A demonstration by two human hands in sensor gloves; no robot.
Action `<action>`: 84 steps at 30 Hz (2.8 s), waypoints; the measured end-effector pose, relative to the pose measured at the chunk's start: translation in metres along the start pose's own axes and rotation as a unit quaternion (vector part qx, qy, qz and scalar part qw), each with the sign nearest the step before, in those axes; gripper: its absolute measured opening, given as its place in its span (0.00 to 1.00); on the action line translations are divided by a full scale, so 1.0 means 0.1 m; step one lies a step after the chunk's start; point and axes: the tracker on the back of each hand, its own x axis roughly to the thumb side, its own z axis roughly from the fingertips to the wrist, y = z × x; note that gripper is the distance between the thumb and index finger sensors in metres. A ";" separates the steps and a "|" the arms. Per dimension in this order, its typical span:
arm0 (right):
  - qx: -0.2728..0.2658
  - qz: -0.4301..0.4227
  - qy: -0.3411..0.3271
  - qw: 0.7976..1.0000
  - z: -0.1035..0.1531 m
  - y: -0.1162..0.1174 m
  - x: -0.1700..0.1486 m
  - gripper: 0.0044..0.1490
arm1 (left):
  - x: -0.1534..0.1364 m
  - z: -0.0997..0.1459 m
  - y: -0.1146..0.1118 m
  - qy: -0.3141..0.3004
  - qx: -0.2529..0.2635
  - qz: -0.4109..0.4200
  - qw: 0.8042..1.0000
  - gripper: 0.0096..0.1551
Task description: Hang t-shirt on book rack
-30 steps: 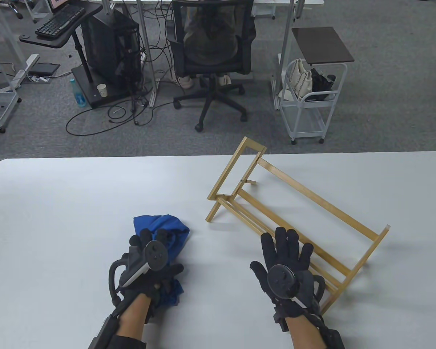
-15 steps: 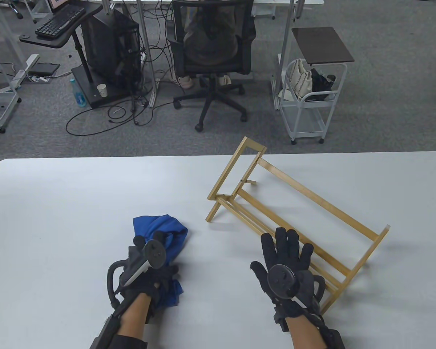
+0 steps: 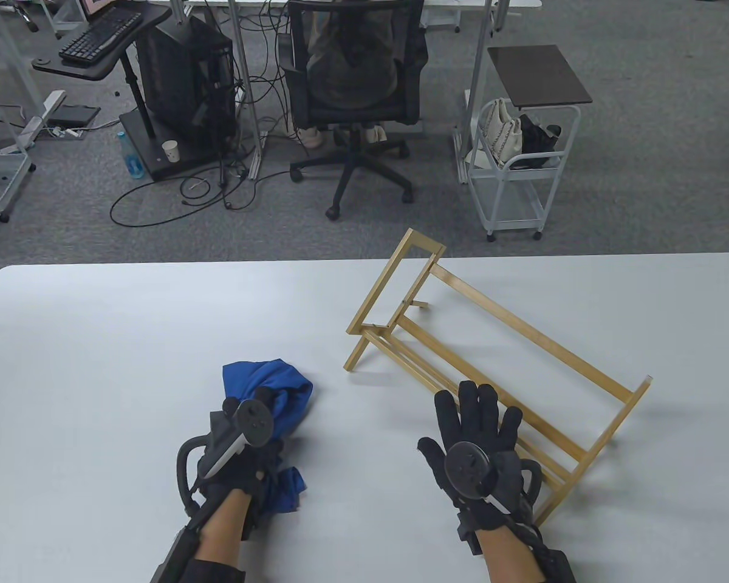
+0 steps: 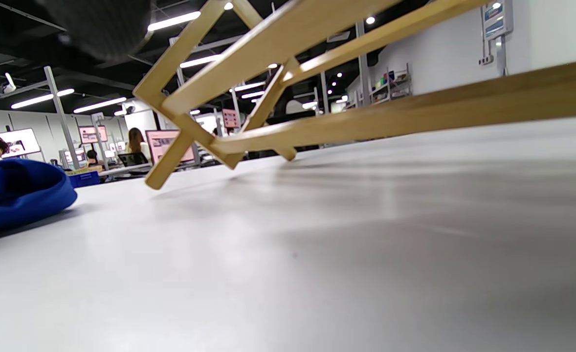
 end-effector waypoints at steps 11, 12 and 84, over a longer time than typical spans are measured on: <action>0.002 -0.003 0.002 1.000 0.01 0.01 0.01 0.48 | -0.02 0.00 0.00 0.004 0.009 0.003 1.000 0.54; 0.002 -0.002 0.002 1.000 0.01 0.01 0.01 0.48 | -0.02 0.00 0.00 0.005 0.009 0.002 1.000 0.54; 0.007 -0.036 0.002 0.999 0.01 0.02 0.06 0.48 | -0.38 0.15 0.07 -0.117 0.041 0.527 0.841 0.44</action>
